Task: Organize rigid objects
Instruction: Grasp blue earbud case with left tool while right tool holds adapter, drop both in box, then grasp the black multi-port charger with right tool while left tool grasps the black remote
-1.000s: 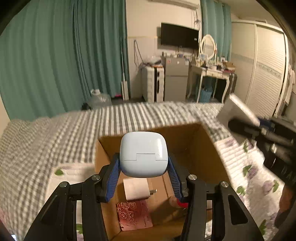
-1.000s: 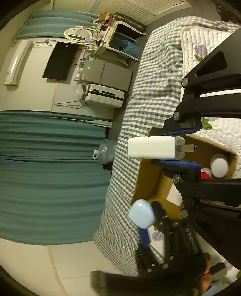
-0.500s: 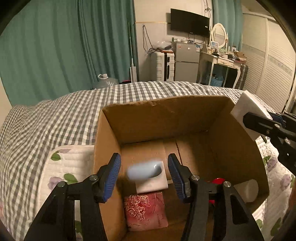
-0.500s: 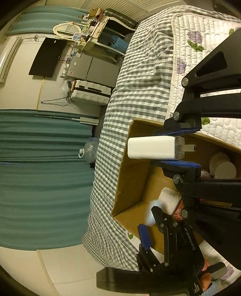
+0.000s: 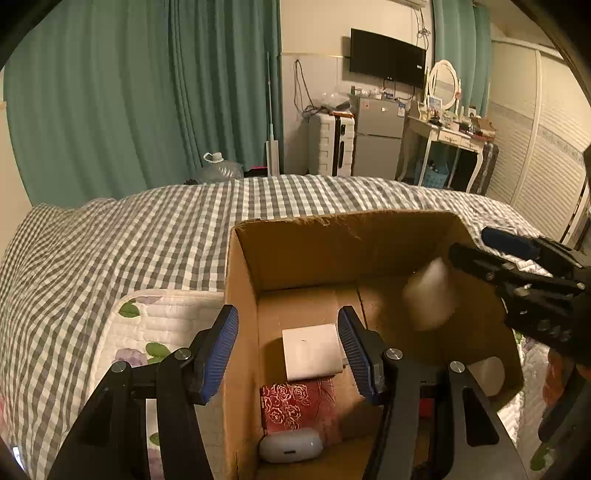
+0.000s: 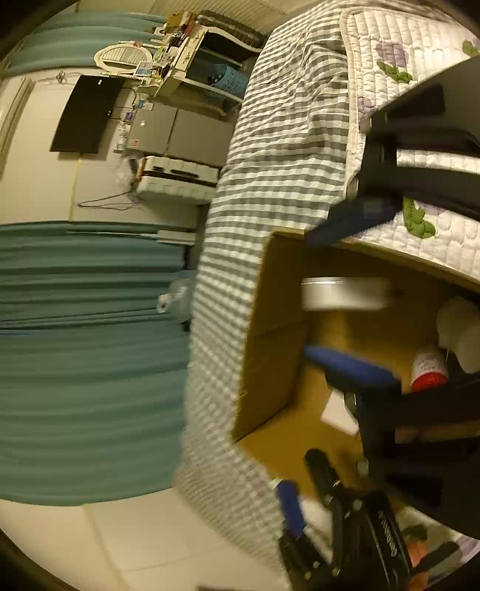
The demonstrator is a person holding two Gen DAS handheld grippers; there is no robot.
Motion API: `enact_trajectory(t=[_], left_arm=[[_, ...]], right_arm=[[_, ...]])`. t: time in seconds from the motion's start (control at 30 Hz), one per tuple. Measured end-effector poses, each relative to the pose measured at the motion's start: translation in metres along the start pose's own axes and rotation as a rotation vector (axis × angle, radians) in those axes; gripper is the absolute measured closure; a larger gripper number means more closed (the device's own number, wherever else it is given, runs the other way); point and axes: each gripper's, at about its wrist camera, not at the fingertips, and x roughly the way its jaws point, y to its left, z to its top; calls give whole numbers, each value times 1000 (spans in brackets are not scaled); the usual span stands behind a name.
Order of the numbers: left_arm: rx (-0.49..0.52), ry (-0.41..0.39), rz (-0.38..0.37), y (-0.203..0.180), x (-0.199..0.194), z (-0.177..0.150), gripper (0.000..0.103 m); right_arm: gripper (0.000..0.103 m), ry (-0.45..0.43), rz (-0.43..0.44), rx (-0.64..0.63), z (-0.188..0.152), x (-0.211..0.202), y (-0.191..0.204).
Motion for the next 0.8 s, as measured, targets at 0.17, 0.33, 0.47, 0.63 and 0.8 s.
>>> enact_trajectory(t=[0.17, 0.33, 0.47, 0.63, 0.8], left_arm=[[-16, -39, 3, -2, -30, -6, 43], [8, -73, -1, -13, -68, -26, 40], [3, -62, 7, -14, -86, -57, 40], [-46, 19, 23, -9, -86, -101, 40], [-64, 87, 67, -5, -76, -137, 40]], right_arm=[[27, -72, -12, 0, 1, -48, 1], [21, -103, -2, 8, -20, -95, 7], [19, -67, -50, 1, -54, -113, 13], [19, 14, -49, 3, -92, -112, 26], [19, 121, -19, -46, -130, -84, 47]])
